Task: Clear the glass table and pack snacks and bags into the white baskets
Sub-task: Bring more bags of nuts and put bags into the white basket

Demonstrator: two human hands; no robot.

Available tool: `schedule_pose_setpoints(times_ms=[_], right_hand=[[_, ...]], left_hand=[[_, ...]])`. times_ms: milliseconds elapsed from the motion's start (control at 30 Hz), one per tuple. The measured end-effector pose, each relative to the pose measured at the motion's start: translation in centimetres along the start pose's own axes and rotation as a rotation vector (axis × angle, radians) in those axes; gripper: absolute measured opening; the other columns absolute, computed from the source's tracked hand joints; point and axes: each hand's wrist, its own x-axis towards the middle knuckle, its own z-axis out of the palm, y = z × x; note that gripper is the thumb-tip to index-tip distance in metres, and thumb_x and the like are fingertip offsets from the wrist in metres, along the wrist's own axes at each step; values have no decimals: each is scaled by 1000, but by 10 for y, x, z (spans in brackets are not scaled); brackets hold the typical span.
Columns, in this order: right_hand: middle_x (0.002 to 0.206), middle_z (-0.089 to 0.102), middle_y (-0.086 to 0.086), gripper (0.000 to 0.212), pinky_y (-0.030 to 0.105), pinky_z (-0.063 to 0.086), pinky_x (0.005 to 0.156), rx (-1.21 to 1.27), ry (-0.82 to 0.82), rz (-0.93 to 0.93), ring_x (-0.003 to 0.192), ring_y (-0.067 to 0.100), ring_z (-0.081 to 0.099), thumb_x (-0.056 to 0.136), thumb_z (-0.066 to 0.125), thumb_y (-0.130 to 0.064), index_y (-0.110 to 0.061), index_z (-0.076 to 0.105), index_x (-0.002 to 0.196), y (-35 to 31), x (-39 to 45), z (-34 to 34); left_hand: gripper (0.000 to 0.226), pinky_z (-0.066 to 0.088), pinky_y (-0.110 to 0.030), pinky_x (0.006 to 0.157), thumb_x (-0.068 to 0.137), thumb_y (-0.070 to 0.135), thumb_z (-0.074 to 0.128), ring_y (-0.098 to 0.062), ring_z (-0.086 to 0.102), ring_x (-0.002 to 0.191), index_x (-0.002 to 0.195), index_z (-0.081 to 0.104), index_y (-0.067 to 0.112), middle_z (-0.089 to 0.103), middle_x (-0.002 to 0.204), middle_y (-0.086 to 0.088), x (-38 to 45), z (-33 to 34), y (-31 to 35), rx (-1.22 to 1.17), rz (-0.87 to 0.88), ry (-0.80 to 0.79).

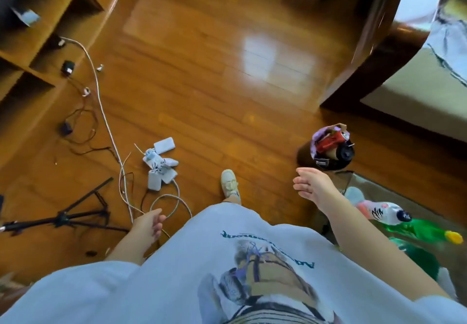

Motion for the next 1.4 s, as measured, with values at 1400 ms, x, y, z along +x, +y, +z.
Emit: schedule_pose_setpoints(times_ms=[1400], right_hand=[[69,55,5,10,26,39,59,-633,-329,-181,60,16,53,94,47,-11,-16,54,90,-617,247,362]], left_hand=[[26,30,-14,35,96,21,45,-8,41,33,73,48,10,52,48,2,115,85,486,-623,-215,41]])
